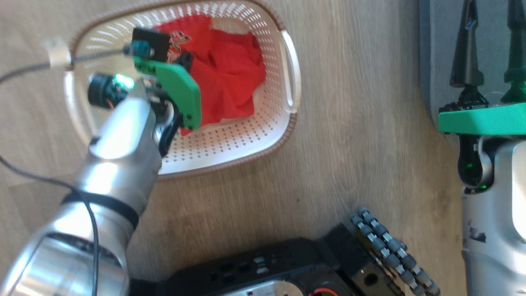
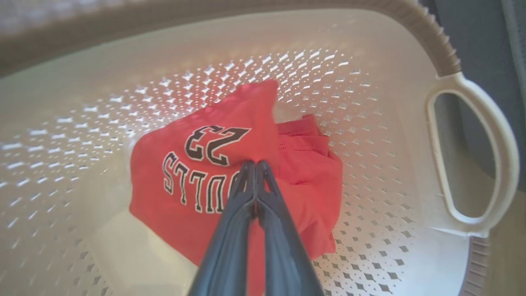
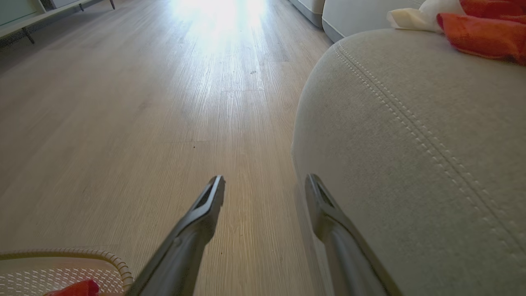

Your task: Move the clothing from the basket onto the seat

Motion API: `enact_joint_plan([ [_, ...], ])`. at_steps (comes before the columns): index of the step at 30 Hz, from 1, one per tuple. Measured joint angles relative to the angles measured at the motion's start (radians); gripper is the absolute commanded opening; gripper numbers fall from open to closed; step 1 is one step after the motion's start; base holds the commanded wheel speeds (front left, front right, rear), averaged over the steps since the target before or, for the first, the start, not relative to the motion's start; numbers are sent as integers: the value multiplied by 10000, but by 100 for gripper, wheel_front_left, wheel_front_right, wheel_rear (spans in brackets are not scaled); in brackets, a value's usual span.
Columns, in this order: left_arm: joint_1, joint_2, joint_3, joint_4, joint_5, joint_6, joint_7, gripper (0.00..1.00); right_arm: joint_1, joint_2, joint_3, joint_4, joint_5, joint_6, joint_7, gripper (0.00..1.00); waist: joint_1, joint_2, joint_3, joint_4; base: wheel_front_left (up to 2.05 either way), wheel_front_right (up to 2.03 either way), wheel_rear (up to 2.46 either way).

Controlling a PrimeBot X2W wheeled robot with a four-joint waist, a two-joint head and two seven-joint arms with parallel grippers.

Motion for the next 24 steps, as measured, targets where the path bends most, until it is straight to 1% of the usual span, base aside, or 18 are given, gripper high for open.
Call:
enact_joint_plan([
  [4, 942, 0, 12, -318, -865, -117, -874, 0, 303, 0, -184, 148, -228, 0, 0, 100, 0, 0, -741, 327, 0, 0, 0],
  [7, 1572, -2, 38, -573, -1348, -171, -1285, 0, 663, 0, -307, 314, -414, 0, 0, 100, 0, 0, -1397, 575, 0, 0, 0],
  [9, 1923, -6, 105, -729, -1488, -173, -1407, 0, 880, 0, -431, 424, -525, 0, 0, 100, -1, 0, -1850, 738, 0, 0, 0],
  [12, 2481, 12, 476, -1097, -1507, -127, -1484, 0, 1208, 0, -571, 587, -796, 0, 0, 100, -1, 0, -2593, 998, 0, 0, 0],
  [15, 3180, 188, 1154, -2318, -1369, 117, -1484, 0, 1584, 4, -748, 765, -1104, 0, 0, 100, -1, 0, -3355, 1247, 0, 0, 0],
  [17, 3763, 299, 1557, -3173, -1081, 213, -1488, 0, 1893, 4, -821, 920, -1120, 0, 0, 100, -1, 0, -3893, 1406, 0, 0, 0],
  [18, 3763, 299, 1557, -3173, -1081, 213, -1488, 0, 1893, 4, -821, 920, -1120, 0, 0, 100, -1, 0, -3893, 1406, 0, 0, 0],
  [19, 4497, 412, 1919, -3948, -784, 418, -1492, 0, 2257, 6, -828, 1053, -1275, 0, 0, 100, -1, 1, -4434, 1551, 0, 0, 0],
  [20, 4497, 412, 1919, -3948, -784, 418, -1492, 0, 2257, 6, -828, 1053, -1275, 0, 0, 100, -1, 1, -4434, 1551, 0, 0, 0],
  [21, 4893, 483, 2075, -4305, -627, 529, -1492, 0, 2424, 6, -823, 1116, -1290, 0, 0, 100, -1, 1, -4698, 1619, 0, 0, 0],
  [24, 6031, 681, 2516, -5237, -253, 686, -1492, 0, 2816, 8, -803, 1292, -1294, 0, 0, 100, -1, 1, -5470, 1802, 0, 0, 0],
])
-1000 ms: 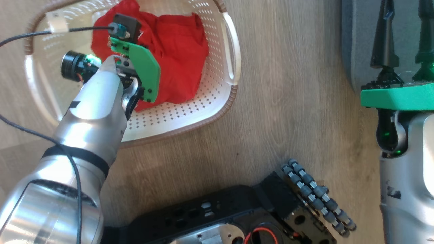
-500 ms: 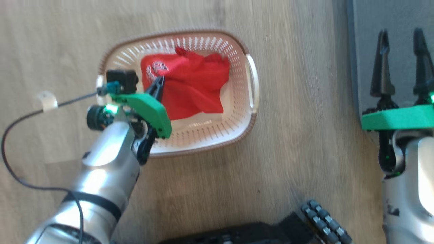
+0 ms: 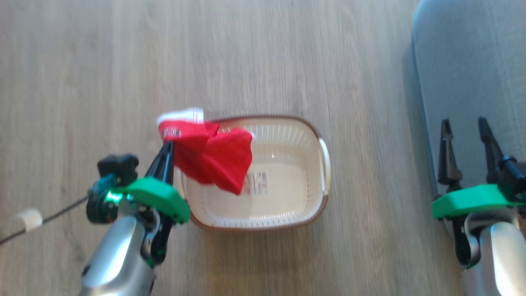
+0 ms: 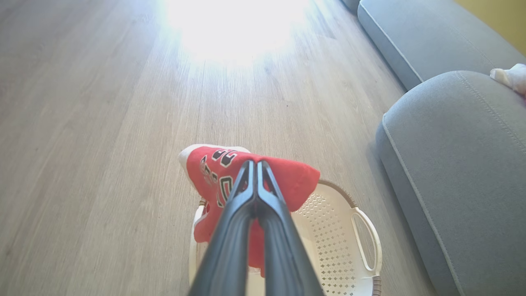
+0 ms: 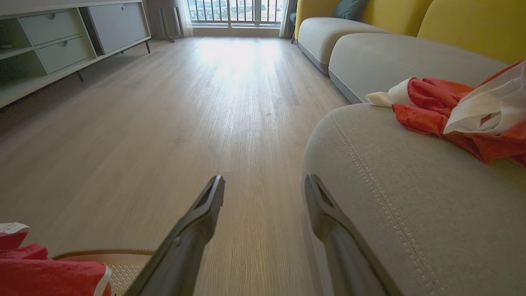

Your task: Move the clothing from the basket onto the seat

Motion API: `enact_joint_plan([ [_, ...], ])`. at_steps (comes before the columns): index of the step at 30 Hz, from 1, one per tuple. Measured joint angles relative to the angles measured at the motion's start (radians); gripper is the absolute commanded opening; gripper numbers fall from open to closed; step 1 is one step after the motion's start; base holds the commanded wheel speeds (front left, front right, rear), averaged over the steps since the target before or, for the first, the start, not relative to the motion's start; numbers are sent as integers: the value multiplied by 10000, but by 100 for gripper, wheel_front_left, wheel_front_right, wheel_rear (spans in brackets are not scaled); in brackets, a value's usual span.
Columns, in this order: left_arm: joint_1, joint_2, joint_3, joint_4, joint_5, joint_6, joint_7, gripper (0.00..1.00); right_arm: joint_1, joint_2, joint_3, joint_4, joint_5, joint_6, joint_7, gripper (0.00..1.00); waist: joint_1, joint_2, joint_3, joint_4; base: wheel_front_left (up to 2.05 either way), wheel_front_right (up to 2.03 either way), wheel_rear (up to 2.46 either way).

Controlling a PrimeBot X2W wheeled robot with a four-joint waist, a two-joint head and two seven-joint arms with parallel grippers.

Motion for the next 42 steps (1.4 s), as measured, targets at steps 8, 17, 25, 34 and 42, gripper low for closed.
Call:
enact_joint_plan([
  [8, 1724, 270, 629, -1825, 614, 408, 0, 0, 715, 4, 38, 253, -21, 0, 0, 100, 0, 0, -1732, 355, 0, 0, 0],
  [17, 2727, 612, 771, -2594, 819, 575, 0, 0, 1237, 21, 209, 485, -414, 0, 0, 100, 0, 0, -2928, 567, 0, 0, 0],
  [25, 3204, 792, 740, -2955, 853, 667, 12, 0, 1671, 33, 466, 880, -412, 0, 0, 100, 0, 0, -3612, 550, 0, 0, 0],
  [34, 3204, 911, 713, -3369, 917, 754, 130, 0, 1678, 33, 621, 1045, -412, 0, 0, 100, 0, 0, -3741, 524, 0, 0, 0],
  [42, 3204, 1032, 656, -3475, 915, 754, 232, 0, 1677, 33, 704, 1057, -410, 0, 0, 100, 0, -1, -3697, 529, 0, 0, 0],
])
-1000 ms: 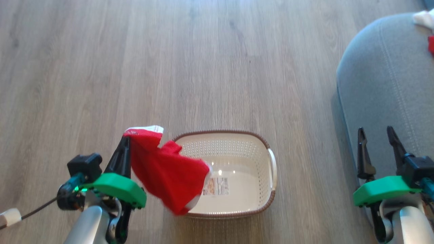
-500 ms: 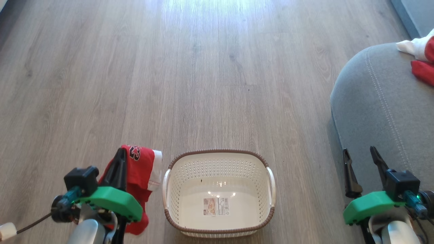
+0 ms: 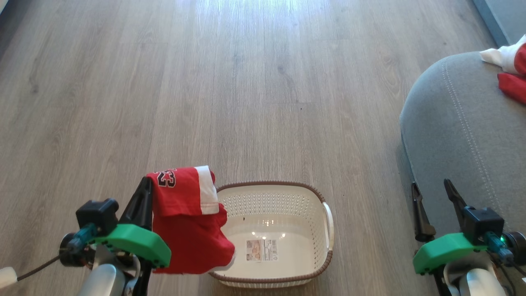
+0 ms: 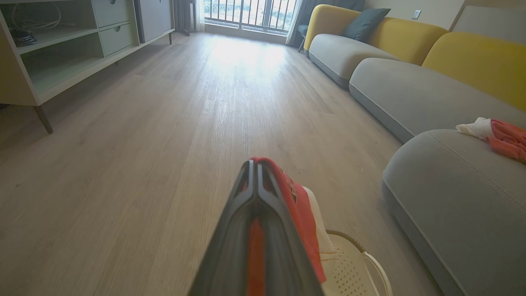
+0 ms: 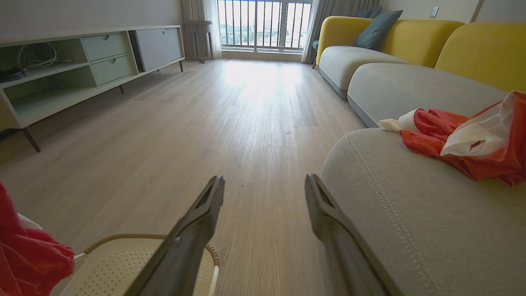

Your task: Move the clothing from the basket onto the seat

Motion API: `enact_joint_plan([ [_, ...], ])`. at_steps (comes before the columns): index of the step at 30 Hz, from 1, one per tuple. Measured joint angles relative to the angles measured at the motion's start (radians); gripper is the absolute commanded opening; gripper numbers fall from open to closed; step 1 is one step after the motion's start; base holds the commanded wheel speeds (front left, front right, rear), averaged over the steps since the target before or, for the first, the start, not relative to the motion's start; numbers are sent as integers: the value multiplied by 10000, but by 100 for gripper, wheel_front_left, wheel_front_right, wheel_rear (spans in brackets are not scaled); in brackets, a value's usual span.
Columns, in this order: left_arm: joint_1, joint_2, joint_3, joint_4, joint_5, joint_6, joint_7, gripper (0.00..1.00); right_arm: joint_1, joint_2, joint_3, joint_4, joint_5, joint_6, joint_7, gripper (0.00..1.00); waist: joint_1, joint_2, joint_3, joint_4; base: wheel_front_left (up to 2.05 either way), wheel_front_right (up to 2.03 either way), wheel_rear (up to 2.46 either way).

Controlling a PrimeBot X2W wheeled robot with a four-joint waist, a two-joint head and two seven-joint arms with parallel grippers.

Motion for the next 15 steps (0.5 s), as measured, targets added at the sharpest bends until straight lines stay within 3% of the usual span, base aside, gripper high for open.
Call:
enact_joint_plan([
  [15, 0, 6, -245, -230, 0, 88, 63, 0, -2, -10, 176, 136, 15, 0, 0, 100, 0, 0, -99, -58, 0, 0, 0],
])
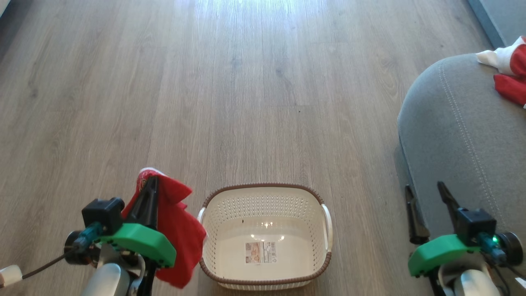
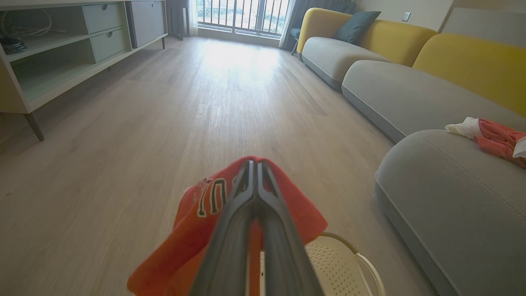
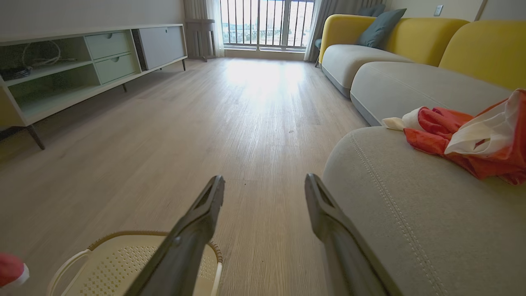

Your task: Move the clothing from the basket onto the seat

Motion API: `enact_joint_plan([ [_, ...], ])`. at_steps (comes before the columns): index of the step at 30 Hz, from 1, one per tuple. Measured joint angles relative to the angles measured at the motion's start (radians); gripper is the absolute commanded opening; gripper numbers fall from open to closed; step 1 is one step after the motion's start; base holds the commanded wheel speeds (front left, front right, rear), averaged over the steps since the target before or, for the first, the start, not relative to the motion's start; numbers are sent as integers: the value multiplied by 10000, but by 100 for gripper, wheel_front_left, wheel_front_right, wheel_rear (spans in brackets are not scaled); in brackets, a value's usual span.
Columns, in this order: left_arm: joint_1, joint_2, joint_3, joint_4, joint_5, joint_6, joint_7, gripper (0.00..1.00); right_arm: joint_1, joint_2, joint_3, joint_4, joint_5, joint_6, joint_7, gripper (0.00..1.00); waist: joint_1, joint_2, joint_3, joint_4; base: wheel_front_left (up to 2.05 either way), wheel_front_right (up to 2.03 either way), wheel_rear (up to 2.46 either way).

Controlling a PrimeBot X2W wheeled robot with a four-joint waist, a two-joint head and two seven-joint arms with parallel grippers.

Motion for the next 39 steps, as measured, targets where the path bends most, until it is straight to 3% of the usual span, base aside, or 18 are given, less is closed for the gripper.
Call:
enact_joint_plan([
  [7, 2, 40, -150, -291, 0, -6, 173, 0, -130, -265, 1473, 12, 35, -2, 0, 100, 0, 0, 37, -59, 0, 0, 0],
  [14, -114, 8, -769, -1051, 102, -127, 575, 0, -1367, -512, 4395, 109, 468, 0, 2, 100, 1, 0, 53, -6, 0, 0, 0],
  [20, -395, -353, -1609, -1728, 176, -497, 966, 0, -2311, -522, 6445, 355, 1055, 0, 0, 100, 1, 0, 46, 171, 0, 0, 0],
  [25, -519, -548, -2180, -1996, 201, -723, 1233, 0, -2933, -520, 7361, 629, 1446, 0, 0, 100, 1, 0, 41, 338, 0, 0, 0],
  [34, -552, -765, -2859, -2504, 263, -911, 1578, 0, -3582, -506, 8046, 1379, 1760, 0, 0, 100, 1, 0, 29, 573, 0, 0, 0],
  [35, -562, -773, -2909, -2533, 263, -911, 1582, 0, -3634, -506, 8186, 1557, 1906, 0, 0, 47, 1, 0, 23, 604, 0, 0, 0],
  [36, -577, -777, -2932, -2543, 263, -911, 1613, 0, -3672, -500, 8324, 1730, 2069, 0, 0, 8, 1, 0, 16, 632, 0, 0, 0],
  [37, -594, -777, -2940, -2543, 263, -911, 1661, 0, -3696, -483, 8410, 1866, 2255, 0, 0, 0, 1, 0, 9, 654, 0, 0, 0],
  [39, -646, -777, -2941, -2543, 263, -911, 1664, 0, -3758, -481, 8623, 2073, 2550, 0, 2, 0, 1, 0, -3, 678, 0, 0, 0],
])
